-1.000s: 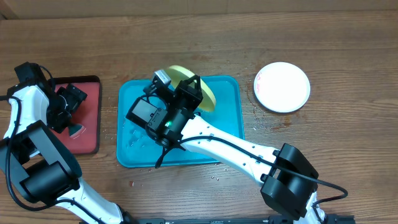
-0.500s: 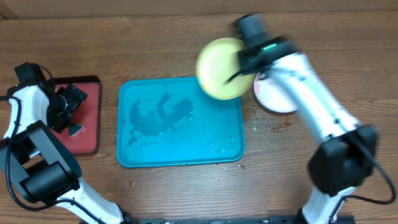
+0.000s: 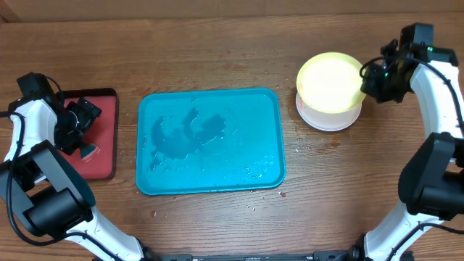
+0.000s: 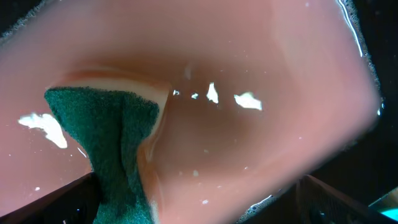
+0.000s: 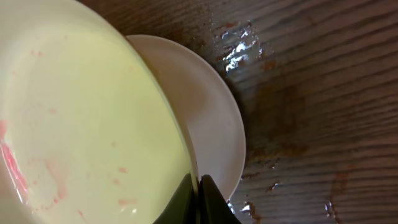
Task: Clean dirty plates on tray and stack at the side
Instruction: 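Stack the yellow-green plate onto the plate pile with the right gripper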
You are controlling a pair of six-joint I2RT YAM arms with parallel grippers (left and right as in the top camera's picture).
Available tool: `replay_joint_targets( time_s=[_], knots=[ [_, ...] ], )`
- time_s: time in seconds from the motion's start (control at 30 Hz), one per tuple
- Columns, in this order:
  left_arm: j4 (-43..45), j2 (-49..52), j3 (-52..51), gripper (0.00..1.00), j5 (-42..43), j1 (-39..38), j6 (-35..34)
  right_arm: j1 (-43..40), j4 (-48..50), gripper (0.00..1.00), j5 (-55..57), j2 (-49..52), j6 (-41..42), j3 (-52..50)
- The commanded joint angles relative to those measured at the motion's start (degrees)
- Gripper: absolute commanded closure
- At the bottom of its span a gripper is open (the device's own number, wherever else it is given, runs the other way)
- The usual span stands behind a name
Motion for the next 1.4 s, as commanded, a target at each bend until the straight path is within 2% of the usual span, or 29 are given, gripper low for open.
replay_joint_targets(
  time_s=[0.0, 0.03, 0.07, 0.3, 0.57, 0.83, 1.07, 1.37],
  knots=[
    [0.02, 0.33, -0.17, 0.0, 0.98, -0.13, 0.07, -0.11, 1.88, 0.85, -1.68, 0.09, 1.53, -2.12],
    [0.02, 0.33, -0.17, 0.0, 0.98, -0.15, 0.07, -0.11, 2.01, 0.6, -1.73, 0.09, 1.62, -2.4],
    [0.02, 0.33, -0.17, 0.0, 0.98, -0.17, 0.07, -0.11, 1.79, 0.0, -1.7, 0.09, 1.57, -2.47],
    [0.0, 0.33, -0.17, 0.0, 0.98, -0.13, 0.07, -0.11, -2.67, 0.0, -2.97, -2.89, 1.55, -2.47],
    [0.0, 0.33, -0.17, 0.0, 0.98, -0.17, 0.09, 0.74, -12.96, 0.0, -2.99, -17.66, 1.51, -2.64],
    [0.02, 0.33, -0.17, 0.0, 0.98, -0.15, 0.07, 8.9, -22.62, 0.0, -4.94, -30.01, 1.55, -3.34],
    [0.02, 0.33, -0.17, 0.0, 0.98, -0.2, 0.07, 14.78, -28.41, 0.0, -6.21, -30.97, 1.55, -3.32],
    [0.02, 0.33, -0.17, 0.0, 0.96, -0.22, 0.07, 15.1, -33.09, 0.0, -4.22, -31.04, 1.53, -3.32]
  ],
)
